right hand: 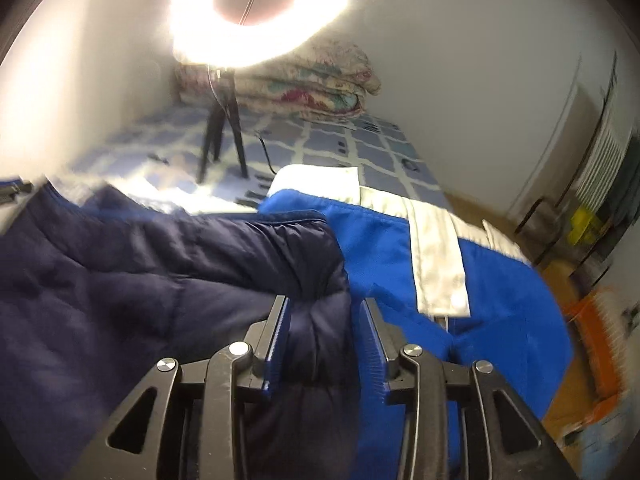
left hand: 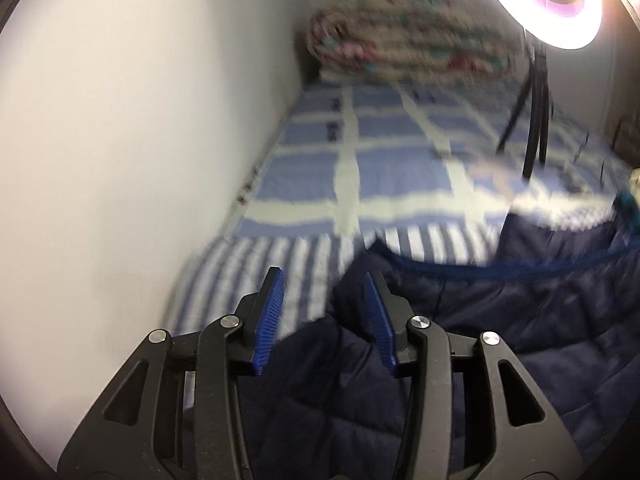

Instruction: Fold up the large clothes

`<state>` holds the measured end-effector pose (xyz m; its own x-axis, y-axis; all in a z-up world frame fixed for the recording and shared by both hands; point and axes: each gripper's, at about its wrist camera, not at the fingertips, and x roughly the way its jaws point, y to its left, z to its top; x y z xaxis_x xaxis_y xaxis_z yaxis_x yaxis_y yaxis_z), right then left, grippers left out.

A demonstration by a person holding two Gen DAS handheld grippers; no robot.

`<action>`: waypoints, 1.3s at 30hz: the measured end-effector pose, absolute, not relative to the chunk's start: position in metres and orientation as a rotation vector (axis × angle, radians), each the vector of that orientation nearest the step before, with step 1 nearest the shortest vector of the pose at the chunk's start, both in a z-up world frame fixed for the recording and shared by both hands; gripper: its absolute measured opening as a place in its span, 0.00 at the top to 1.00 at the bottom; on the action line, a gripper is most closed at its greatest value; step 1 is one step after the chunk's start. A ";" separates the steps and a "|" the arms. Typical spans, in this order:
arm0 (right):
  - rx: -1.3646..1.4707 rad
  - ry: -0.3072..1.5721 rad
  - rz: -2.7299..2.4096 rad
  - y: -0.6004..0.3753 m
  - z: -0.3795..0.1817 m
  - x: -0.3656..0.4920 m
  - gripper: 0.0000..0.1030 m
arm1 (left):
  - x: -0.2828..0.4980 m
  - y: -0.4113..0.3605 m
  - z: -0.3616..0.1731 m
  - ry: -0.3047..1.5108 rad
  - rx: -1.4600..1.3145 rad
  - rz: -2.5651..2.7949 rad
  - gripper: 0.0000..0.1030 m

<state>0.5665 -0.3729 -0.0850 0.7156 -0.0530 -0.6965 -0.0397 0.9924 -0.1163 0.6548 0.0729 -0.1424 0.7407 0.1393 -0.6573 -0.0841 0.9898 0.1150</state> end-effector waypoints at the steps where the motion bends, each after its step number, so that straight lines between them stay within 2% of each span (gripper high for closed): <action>1: -0.097 0.778 0.025 -0.376 -0.080 0.554 0.63 | 0.647 0.075 -0.131 0.706 0.068 0.114 0.57; 2: -0.071 0.780 0.056 -0.379 -0.076 0.541 0.62 | 0.637 0.073 -0.121 0.684 0.050 0.089 0.57; 4: -0.043 0.786 0.097 -0.381 -0.074 0.515 0.52 | 0.620 0.064 -0.106 0.668 0.023 0.027 0.57; 6: -0.012 0.795 0.136 -0.384 -0.077 0.482 0.46 | 0.600 0.038 -0.100 0.682 0.057 -0.048 0.57; 12: 0.132 0.877 0.109 -0.406 -0.124 0.421 0.24 | 0.587 -0.043 -0.120 0.724 0.157 -0.170 0.57; 15: 0.202 0.919 0.050 -0.423 -0.153 0.406 0.24 | 0.599 -0.070 -0.133 0.737 0.187 -0.164 0.57; 20: 0.475 1.006 0.097 -0.457 -0.196 0.397 0.22 | 0.633 -0.108 -0.168 0.760 0.260 -0.128 0.57; 26: 0.606 0.999 0.190 -0.467 -0.209 0.396 0.18 | 0.664 -0.125 -0.222 0.824 0.301 -0.089 0.57; 32: 0.668 0.983 0.213 -0.465 -0.200 0.382 0.19 | 0.640 -0.122 -0.182 0.747 0.324 -0.084 0.57; 36: 0.704 0.979 0.216 -0.462 -0.200 0.362 0.19 | 0.572 -0.111 -0.138 0.678 0.255 -0.154 0.57; 39: 0.755 0.976 0.220 -0.456 -0.208 0.362 0.19 | 0.526 -0.114 -0.133 0.692 0.230 -0.213 0.57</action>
